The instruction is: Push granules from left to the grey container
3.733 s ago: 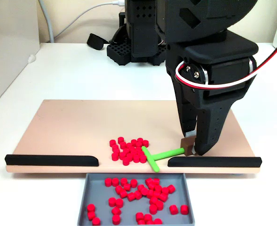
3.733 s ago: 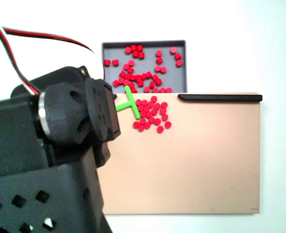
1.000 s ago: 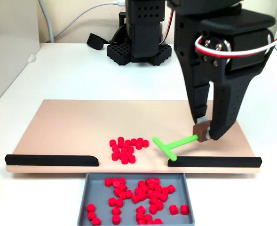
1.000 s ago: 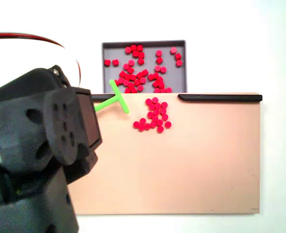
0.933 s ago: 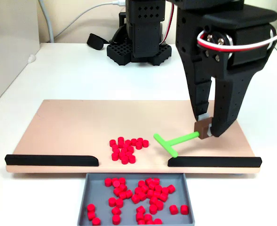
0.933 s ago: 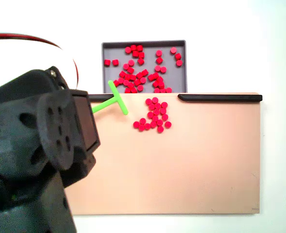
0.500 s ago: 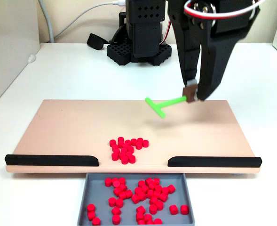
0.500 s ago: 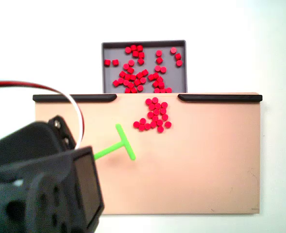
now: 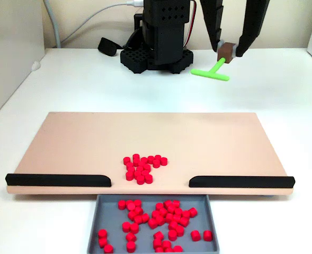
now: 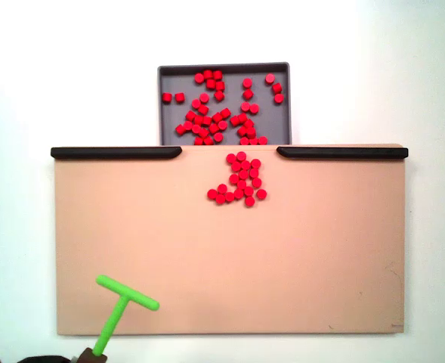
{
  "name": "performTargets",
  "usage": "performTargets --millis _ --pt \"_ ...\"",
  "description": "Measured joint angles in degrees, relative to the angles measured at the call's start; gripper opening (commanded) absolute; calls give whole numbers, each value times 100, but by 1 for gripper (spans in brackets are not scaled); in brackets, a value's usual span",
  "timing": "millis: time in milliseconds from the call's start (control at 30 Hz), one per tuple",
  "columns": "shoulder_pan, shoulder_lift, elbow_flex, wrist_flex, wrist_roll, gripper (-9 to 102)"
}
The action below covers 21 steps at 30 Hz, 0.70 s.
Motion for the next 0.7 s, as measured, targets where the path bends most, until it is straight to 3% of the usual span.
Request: performTargets --millis 400,700 --pt "1564 158 18 -62 -3674 0" --pt "2285 299 598 -686 -4280 0"
